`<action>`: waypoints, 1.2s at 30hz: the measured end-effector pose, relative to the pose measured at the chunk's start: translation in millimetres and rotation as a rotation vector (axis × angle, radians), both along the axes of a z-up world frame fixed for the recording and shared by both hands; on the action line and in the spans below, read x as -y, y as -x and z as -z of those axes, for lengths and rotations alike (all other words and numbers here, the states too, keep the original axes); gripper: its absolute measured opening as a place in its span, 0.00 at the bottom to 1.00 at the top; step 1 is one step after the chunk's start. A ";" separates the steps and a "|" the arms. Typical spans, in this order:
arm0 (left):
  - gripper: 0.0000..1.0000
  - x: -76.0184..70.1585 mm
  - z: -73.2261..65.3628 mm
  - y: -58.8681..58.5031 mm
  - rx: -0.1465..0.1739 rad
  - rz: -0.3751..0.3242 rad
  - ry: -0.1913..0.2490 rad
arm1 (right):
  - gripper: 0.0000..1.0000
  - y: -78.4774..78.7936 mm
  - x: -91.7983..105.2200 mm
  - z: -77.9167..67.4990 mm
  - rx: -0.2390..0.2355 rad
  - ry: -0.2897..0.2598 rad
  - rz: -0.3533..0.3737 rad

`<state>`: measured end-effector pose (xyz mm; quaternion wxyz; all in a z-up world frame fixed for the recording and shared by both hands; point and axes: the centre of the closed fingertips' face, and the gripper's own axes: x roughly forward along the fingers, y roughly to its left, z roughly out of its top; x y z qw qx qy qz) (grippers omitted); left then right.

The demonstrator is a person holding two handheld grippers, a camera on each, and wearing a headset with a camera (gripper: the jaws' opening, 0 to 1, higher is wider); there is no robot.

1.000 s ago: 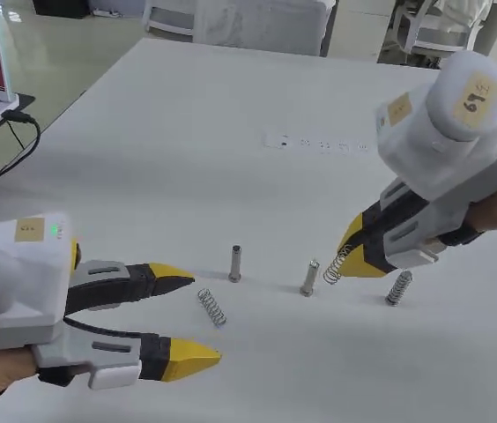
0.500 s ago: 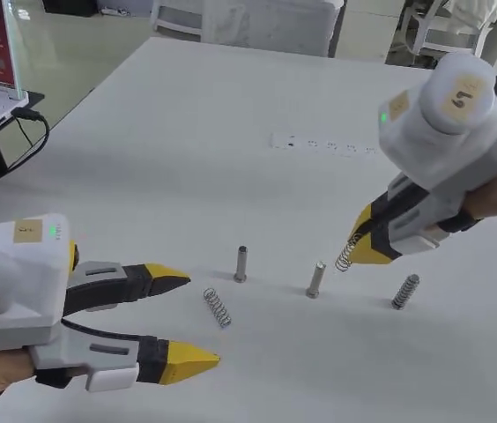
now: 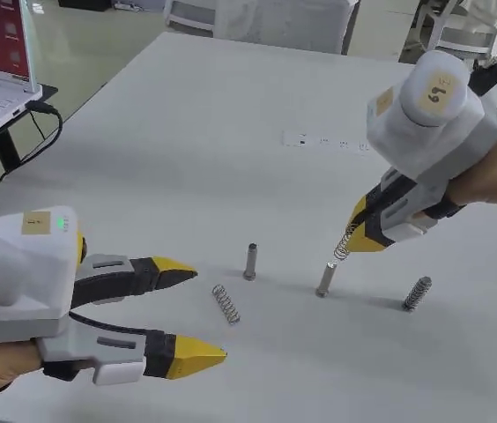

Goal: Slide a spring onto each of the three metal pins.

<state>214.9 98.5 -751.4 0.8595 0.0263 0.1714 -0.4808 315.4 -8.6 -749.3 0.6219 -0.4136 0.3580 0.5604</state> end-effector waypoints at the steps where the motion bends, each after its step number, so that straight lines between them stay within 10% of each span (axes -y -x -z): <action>1: 0.55 -0.5 0.1 -0.1 0.000 -0.002 0.000 | 0.08 -0.3 -0.4 0.9 -0.001 0.002 -0.001; 36: 0.54 -6.0 2.0 -1.7 -0.009 -0.022 -0.001 | 0.08 -11.4 3.2 38.1 -0.044 0.058 0.002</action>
